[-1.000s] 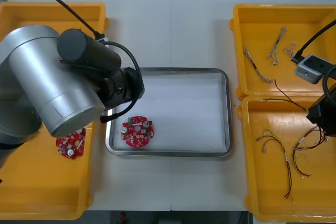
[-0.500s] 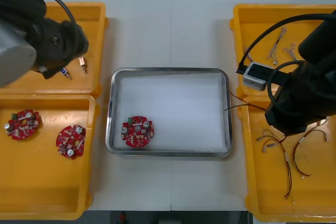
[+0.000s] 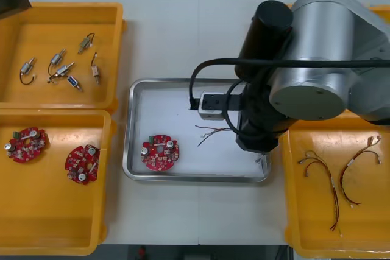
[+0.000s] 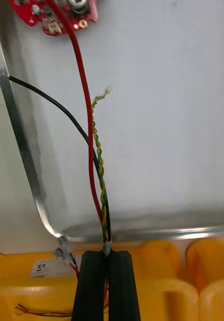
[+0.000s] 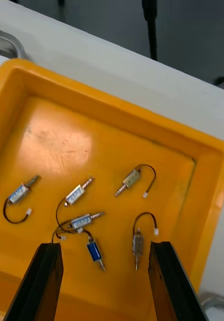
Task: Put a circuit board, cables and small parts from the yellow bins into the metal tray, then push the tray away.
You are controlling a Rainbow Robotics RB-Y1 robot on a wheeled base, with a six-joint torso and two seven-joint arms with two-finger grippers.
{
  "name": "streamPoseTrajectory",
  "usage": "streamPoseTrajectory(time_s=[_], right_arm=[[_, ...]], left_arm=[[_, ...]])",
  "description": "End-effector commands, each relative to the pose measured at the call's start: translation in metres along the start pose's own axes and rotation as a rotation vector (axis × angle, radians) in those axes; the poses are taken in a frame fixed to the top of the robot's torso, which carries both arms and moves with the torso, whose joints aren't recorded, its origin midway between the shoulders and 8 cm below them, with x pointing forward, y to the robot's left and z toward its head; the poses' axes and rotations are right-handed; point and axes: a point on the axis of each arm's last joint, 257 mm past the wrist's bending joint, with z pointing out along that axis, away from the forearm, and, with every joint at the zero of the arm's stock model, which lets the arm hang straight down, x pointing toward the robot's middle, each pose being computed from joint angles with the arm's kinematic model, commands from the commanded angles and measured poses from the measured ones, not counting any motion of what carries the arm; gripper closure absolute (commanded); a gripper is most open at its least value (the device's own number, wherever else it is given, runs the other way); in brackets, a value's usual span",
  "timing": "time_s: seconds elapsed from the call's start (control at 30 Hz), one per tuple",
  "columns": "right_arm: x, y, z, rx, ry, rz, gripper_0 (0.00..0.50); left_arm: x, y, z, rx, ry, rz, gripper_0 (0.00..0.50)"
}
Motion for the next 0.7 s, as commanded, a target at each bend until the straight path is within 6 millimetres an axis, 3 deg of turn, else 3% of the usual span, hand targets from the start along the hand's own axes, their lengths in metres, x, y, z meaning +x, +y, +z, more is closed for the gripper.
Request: streamPoseTrajectory(time_s=[0.03, 0.2, 0.4, 0.7], right_arm=[[-0.03, -0.001, 0.004, 0.021, -0.04, -0.118, 0.5], [-0.033, 0.005, 0.025, 0.016, -0.022, -0.195, 0.5], [-0.034, 0.01, 0.052, 0.028, -0.002, -0.221, 0.5], [-0.034, 0.014, 0.083, 0.015, 0.024, -0.217, 0.5]], left_arm=[[-0.076, 0.021, -0.014, 0.006, -0.131, 0.009, 0.0], [-0.101, 0.051, -0.004, -0.035, -0.141, 0.094, 0.0], [-0.113, 0.068, 0.006, -0.041, -0.115, 0.277, 0.0], [-0.11, 0.063, 0.019, 0.016, -0.078, 0.511, 0.0]])
